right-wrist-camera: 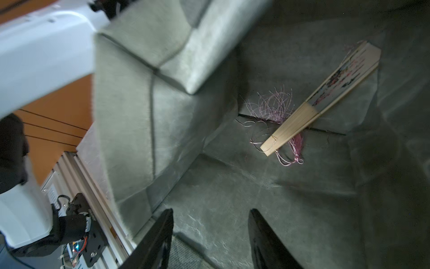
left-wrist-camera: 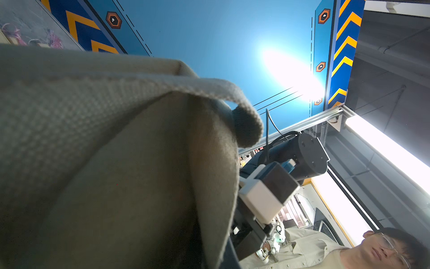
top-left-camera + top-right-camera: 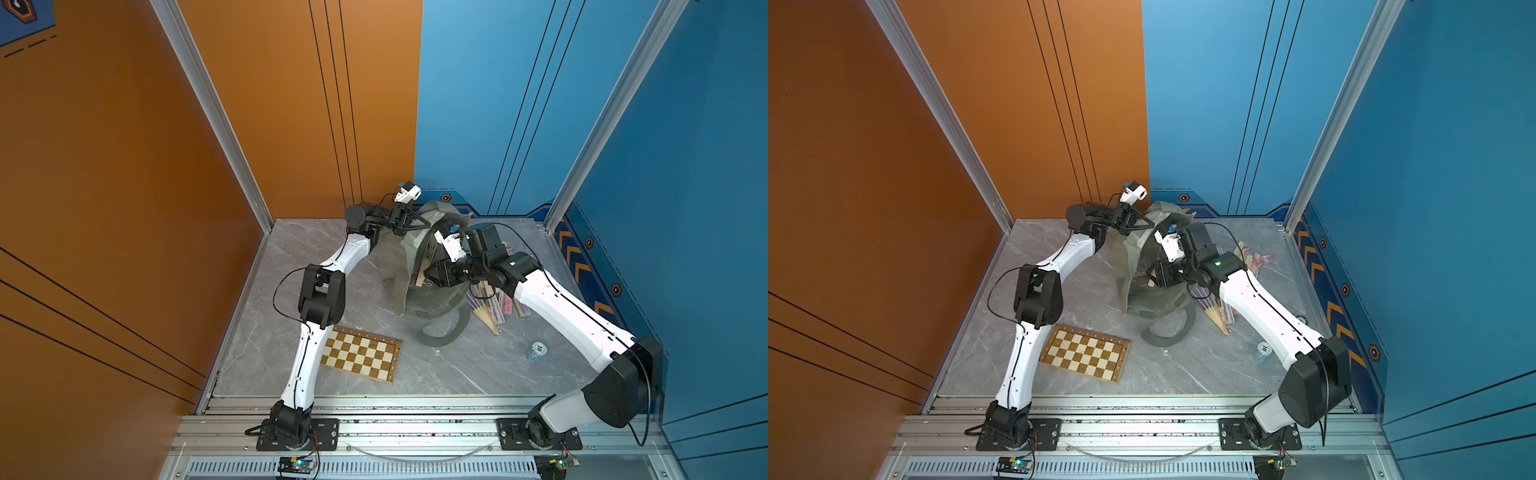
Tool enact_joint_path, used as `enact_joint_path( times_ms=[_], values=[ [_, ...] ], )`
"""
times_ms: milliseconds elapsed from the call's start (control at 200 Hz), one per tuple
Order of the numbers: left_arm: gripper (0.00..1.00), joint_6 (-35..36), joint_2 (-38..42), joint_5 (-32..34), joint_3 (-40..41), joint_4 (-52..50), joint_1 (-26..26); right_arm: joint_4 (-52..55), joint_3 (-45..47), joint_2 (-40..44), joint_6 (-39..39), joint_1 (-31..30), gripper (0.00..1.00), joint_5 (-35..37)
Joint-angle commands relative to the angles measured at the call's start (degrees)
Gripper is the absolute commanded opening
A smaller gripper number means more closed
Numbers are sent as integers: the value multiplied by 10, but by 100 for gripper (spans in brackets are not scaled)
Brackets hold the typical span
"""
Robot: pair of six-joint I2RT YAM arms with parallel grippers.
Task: Take out the folding fans from the tote bags
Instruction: Pick up the folding fan from the canvas bag.
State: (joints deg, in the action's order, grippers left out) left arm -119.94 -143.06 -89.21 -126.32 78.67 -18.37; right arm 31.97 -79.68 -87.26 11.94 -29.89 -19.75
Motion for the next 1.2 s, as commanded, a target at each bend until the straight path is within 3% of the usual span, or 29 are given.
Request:
enact_joint_path(
  times_ms=[0, 521, 956, 1191],
  values=[
    [0, -225, 20, -51, -1, 21, 0, 34, -1, -31, 29, -4, 56, 80],
    [0, -224, 7, -51, -5, 21, -10, -19, -121, -247, 130, -4, 64, 118],
    [0, -224, 18, -51, 4, 20, -12, -310, 0, -244, 230, 8, 66, 6],
    [0, -224, 19, -51, 6, 21, -18, -407, 37, -243, 180, -9, 66, 56]
  ],
)
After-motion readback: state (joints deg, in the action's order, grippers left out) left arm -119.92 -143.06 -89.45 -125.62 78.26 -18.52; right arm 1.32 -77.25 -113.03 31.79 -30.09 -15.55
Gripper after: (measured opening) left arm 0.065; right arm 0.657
